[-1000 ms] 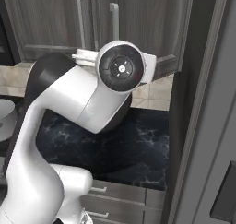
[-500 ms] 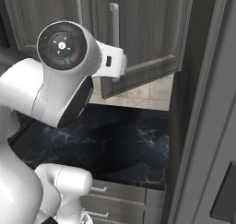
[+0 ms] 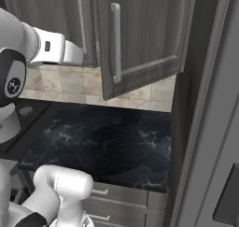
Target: Open the cabinet and move the ladle to the pot. Then close the cabinet.
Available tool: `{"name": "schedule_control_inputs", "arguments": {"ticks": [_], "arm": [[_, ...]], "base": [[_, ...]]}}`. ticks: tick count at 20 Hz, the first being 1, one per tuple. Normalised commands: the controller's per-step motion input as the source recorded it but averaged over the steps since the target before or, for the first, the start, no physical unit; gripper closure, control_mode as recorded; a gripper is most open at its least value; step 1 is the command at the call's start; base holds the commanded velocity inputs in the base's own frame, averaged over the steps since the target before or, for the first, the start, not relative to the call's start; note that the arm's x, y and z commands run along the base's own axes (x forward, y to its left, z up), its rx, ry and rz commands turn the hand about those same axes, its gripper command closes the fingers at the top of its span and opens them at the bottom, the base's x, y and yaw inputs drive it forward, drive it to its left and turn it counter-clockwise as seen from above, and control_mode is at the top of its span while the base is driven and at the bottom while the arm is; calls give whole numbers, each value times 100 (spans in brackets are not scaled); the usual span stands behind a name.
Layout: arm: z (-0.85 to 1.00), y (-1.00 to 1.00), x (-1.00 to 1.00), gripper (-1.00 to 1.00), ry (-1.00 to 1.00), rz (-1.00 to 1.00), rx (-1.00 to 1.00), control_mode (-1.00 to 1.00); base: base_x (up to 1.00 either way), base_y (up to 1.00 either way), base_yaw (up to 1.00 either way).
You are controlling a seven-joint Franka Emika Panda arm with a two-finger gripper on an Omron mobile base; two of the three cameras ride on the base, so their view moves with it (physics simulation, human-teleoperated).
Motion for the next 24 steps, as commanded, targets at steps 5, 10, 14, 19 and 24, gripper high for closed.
{"name": "schedule_control_inputs", "arguments": {"ticks": [5,10,14,19,24], "arm": [[0,49,37,-100,0,-20,-16,-100],[0,16,49,-100,0,-20,-14,-100],[0,-1,41,-100,2,-15,-10,-100],[0,-4,39,-100,4,-11,-8,-100],[0,-9,34,-100,5,-8,-7,-100]], "base": [[0,0,0],[0,0,0],[0,0,0],[0,0,0],[0,0,0]]}}
